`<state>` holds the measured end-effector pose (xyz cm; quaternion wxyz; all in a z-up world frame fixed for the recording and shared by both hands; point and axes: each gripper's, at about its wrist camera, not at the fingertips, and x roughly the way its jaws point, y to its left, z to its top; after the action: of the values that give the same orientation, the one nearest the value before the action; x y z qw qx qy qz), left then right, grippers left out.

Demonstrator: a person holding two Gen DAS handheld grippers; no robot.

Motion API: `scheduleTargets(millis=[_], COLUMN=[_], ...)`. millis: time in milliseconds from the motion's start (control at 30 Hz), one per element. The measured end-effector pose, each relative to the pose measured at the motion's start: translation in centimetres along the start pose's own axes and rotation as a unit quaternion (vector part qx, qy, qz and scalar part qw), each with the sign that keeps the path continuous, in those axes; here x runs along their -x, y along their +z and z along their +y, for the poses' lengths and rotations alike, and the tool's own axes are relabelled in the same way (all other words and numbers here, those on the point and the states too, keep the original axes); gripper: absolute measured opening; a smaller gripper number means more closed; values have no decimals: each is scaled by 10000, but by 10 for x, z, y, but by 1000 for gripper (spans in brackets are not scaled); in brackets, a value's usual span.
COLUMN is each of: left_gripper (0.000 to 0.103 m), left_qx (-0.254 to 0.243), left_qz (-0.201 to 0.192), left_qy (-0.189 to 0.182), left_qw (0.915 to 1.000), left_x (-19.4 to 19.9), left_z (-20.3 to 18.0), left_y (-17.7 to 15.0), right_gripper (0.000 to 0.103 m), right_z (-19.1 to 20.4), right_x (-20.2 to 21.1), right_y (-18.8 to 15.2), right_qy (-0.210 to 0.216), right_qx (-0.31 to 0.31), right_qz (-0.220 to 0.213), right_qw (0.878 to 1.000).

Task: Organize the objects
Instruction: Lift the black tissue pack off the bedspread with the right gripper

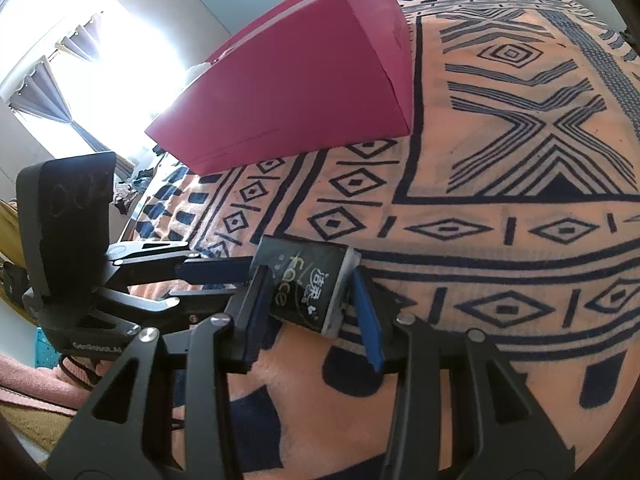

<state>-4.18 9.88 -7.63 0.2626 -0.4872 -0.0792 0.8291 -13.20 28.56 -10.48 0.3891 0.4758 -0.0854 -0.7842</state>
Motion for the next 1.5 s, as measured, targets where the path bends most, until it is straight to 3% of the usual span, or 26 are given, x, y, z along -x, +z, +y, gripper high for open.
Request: scheduleTargets(millis=[467,600,1500], left_gripper=[31,31,31], left_qx=[340,318,33], left_qz=[-156,-157,-529], left_qy=[134,111,232], left_qw=[9992,9993,9983], left_x=[8,7,31], left_z=[19,17,6], left_y=[-2,-1,9], right_gripper=[41,34,34], right_z=[8,6,36], right_x=[-13,-12,9], right_y=[8,8,19], right_qy=[100,42,-99], right_qx=[92,95,539], right_qz=[62,72,-208], right_qw=[9999,9999,9983])
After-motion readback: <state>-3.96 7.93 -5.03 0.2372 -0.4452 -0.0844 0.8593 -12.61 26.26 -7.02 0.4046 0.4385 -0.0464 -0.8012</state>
